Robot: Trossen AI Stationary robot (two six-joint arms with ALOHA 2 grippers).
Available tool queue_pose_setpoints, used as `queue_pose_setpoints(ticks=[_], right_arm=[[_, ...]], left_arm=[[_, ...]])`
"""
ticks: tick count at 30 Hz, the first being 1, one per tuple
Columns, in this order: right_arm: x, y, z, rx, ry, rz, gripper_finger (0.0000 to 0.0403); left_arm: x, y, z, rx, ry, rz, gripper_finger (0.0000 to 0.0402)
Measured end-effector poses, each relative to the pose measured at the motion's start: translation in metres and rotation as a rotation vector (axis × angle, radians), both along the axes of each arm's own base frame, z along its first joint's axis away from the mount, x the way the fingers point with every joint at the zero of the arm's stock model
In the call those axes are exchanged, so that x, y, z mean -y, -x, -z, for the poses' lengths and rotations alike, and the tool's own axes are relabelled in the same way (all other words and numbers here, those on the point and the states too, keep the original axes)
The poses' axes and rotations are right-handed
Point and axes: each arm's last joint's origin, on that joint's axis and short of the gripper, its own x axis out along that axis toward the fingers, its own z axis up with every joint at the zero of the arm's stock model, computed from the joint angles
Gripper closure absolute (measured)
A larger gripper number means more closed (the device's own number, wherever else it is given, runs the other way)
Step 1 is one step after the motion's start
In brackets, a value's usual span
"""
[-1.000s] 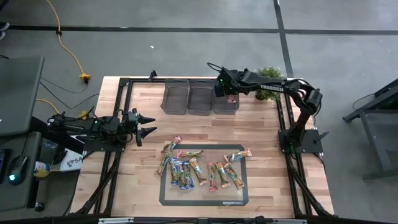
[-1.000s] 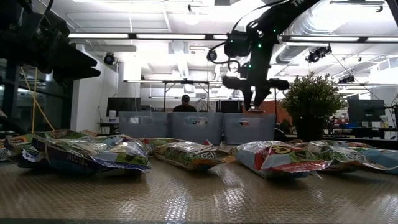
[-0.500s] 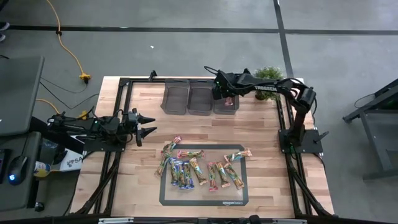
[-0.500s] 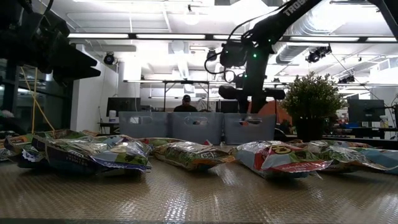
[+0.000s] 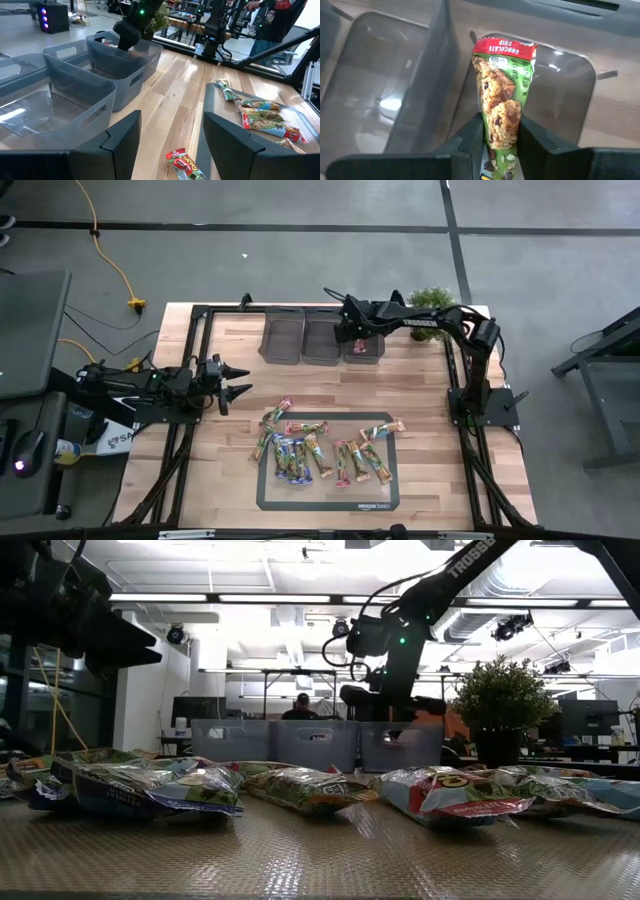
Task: Pick and place Granola Bars by type
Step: Put the red granola bar into the right black bin
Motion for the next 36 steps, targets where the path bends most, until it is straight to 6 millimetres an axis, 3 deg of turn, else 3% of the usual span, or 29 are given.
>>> queue_pose_setpoints(ticks=[7, 22, 29, 36], right_arm=[[0.001, -0.001, -0.001, 0.005, 0.013, -0.028, 0.0313], [0.000, -0.002, -0.004, -0.001, 0.019, -0.134, 0.0232], [-0.002, 0.004, -0.038, 0.042, 0.122, -0.234, 0.0231], [-0.017, 0.020, -0.093, 0.132, 0.232, -0.437, 0.0231]], left_arm=[[0.000, 0.000, 0.000, 0.000, 0.000, 0.001, 0.0190], [0.000, 0.000, 0.000, 0.000, 0.000, 0.001, 0.0190], [0.000, 0.000, 0.000, 0.000, 0.000, 0.001, 0.0190], [0.000, 0.000, 0.000, 0.000, 0.000, 0.001, 0.0190]])
